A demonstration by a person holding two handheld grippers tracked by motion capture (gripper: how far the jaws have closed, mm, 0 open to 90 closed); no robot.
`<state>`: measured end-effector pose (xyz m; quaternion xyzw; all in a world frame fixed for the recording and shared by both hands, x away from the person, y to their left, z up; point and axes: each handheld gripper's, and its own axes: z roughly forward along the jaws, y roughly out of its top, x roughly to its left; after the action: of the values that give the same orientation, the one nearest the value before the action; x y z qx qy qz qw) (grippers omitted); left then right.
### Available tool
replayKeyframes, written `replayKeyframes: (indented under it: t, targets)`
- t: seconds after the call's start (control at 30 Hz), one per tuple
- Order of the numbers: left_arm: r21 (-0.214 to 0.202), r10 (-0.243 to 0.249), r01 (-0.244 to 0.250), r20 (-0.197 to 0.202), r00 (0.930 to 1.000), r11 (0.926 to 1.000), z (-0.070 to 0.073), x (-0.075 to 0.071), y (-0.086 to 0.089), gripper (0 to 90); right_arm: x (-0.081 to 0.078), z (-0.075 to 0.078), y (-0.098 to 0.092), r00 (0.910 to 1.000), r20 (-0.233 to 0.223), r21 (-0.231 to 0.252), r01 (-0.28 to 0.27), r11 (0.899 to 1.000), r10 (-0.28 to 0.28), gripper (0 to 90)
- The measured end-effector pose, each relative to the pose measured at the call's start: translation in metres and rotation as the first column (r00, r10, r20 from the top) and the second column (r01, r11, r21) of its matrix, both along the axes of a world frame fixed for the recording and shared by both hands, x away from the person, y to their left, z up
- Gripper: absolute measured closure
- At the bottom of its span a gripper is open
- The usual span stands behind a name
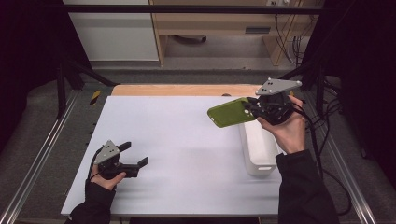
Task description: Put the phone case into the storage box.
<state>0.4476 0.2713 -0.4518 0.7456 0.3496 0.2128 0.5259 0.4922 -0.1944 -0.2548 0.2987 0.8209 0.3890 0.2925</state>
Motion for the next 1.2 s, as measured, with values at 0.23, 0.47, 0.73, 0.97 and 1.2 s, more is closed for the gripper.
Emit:
replayKeyframes:
  t: [0.23, 0.47, 0.73, 0.97, 1.2]
  targets:
    - [0.0, -0.003, 0.003, 0.001, 1.0, 1.0, 0.0, 0.0, 0.0, 4.3, 0.005, 0.005, -0.003, 0.9996, 0.005, -0.032, 0.028, 0.999, -0.028, 79.3]
    - [-0.002, -0.005, 0.005, 0.003, 1.0, 1.0, 0.0, 0.0, 0.0, 4.2, 0.011, 0.009, -0.007, 0.9983, 0.018, -0.063, 0.057, 0.996, -0.056, 79.3]
    - [0.002, -0.007, 0.007, 0.004, 1.0, 1.0, -0.001, 0.0, 0.0, 4.2, 0.016, 0.013, -0.012, 0.996, 0.024, -0.085, 0.088, 0.992, -0.087, 79.3]
    - [0.005, -0.009, 0.009, 0.004, 1.0, 0.9999, -0.001, 0.0, 0.0, 4.3, 0.02, 0.017, -0.015, 0.9936, 0.034, -0.123, 0.111, 0.986, -0.108, 79.3]
    - [0.007, -0.012, 0.012, 0.005, 0.9999, 0.9999, -0.001, 0.0, -0.001, 4.2, 0.022, 0.02, -0.021, 0.9909, 0.041, -0.149, 0.133, 0.98, -0.128, 79.3]
